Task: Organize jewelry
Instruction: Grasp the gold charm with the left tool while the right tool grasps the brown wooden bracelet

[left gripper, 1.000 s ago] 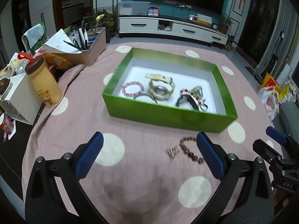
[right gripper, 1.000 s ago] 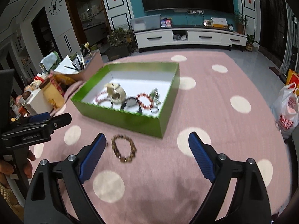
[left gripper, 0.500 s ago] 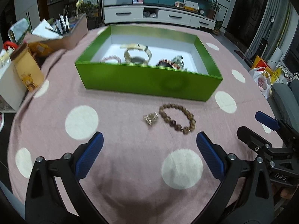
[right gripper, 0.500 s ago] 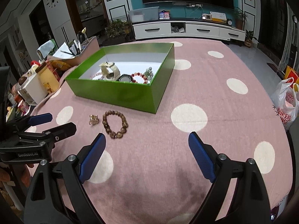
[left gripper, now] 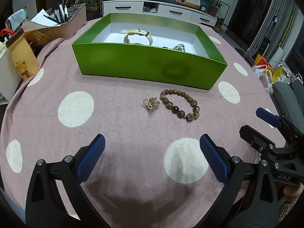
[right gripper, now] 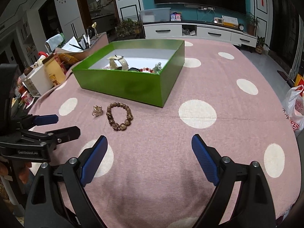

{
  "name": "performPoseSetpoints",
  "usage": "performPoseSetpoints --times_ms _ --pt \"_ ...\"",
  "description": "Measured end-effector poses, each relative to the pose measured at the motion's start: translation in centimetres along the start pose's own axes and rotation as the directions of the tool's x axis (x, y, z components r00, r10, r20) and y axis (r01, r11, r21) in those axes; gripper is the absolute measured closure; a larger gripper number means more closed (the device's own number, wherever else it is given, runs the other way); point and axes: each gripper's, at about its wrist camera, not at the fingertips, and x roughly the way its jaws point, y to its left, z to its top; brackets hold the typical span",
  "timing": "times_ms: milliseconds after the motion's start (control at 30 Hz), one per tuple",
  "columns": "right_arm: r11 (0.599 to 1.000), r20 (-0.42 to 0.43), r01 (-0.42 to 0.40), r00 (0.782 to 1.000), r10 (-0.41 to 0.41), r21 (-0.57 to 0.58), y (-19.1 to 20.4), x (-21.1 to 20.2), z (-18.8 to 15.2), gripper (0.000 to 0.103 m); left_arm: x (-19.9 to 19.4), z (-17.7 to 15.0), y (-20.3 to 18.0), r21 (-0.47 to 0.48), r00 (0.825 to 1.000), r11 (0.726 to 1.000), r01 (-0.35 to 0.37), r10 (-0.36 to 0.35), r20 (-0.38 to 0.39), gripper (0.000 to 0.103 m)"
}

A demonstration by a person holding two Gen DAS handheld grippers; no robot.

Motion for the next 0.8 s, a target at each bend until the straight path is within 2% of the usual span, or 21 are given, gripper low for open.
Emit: performPoseSetpoints --times_ms 333,433,500,600,800 --pt "0.999 -0.042 -0.030 0.999 0.029 -0.023 0.7 2.3 -0.3 0.013 1.6 1.0 1.0 -0.002 0.997 0.999 -0.044 0.044 0.057 0.005" --pt "0.998 -0.053 -0.042 0.998 0.040 -0.035 1.0 3.0 -0.3 0.013 2.7 1.5 0.6 0.040 0.997 0.998 -0.058 0.055 0.060 0.014" --pt "0.998 -0.059 -0.042 0.998 0.039 -0.047 1.3 3.6 -0.3 0.013 3.5 1.8 0.4 0.069 0.997 0.996 -0.056 0.052 0.055 0.026" --pt "0.997 -0.061 -0.048 0.997 0.044 -0.066 1.7 4.2 0.0 0.014 4.7 2.3 0.3 0.096 0.998 0.994 -0.052 0.048 0.046 0.037" --pt "0.994 -0.082 -0.063 0.995 0.056 -0.088 2.4 5.7 0.5 0.018 5.7 2.8 -0.3 0.167 0.998 0.985 -0.034 0.024 0.066 0.046"
